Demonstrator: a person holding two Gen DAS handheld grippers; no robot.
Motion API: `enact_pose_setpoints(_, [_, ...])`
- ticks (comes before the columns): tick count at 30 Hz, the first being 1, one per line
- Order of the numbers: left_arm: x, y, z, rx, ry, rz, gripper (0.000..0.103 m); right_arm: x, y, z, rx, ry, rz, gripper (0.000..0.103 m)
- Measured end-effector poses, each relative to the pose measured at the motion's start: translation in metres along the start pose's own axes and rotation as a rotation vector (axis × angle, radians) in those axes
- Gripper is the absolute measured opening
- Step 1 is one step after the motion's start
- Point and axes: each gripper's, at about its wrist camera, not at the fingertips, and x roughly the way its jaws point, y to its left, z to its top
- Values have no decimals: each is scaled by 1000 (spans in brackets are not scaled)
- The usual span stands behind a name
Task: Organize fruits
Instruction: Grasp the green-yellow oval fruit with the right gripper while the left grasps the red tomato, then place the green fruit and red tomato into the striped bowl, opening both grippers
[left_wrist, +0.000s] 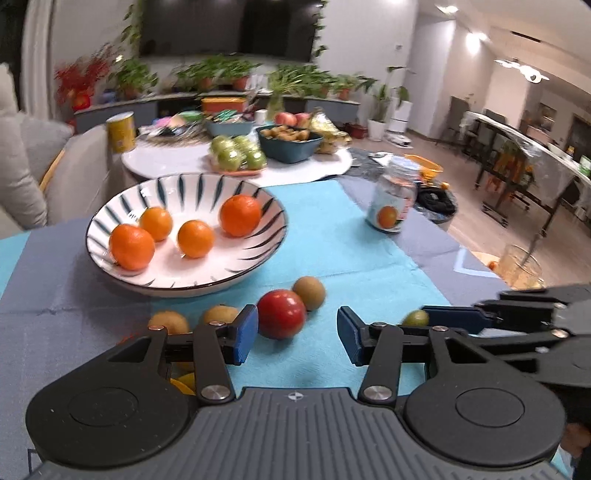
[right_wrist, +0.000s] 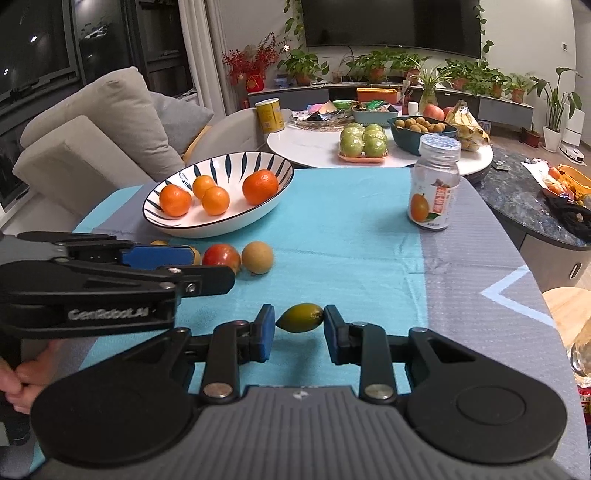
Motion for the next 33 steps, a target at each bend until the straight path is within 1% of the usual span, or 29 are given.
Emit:
enact_pose_setpoints(4, [11, 9, 2, -81, 31, 4, 45, -2, -3, 0, 8, -8, 3, 64])
enact_pose_setpoints(8, [14, 12, 2, -104, 17, 17, 43, -2, -8, 1, 30, -9, 16, 64])
enact_pose_setpoints(10, [15, 14, 2, -115, 17, 4, 41, -2, -9, 1, 30, -10, 12, 64])
enact_pose_setpoints(12, [16, 13, 1, -103, 14, -1, 32, -2, -11, 0, 37, -9, 13, 64])
enact_pose_setpoints(17, [12, 15, -1, -141, -23, -27, 31, -1, -12, 0, 40, -7, 14, 64])
enact_pose_setpoints(21, [4, 12, 1, -125, -47, -43, 31, -2, -12, 1, 40, -13, 11, 64])
enact_pose_setpoints(25, [-4, 12, 4, -132, -56, -56, 31, -3, -12, 4, 41, -21, 10, 64])
enact_pose_setpoints(30, [-16, 17, 10, -125, -91, -63, 31, -4, -6, 12, 31, -38, 18, 64])
enact_pose_setpoints(33, [-24, 24, 17, -132, -121, -48, 31, -4, -1, 18, 17, -51, 27, 64])
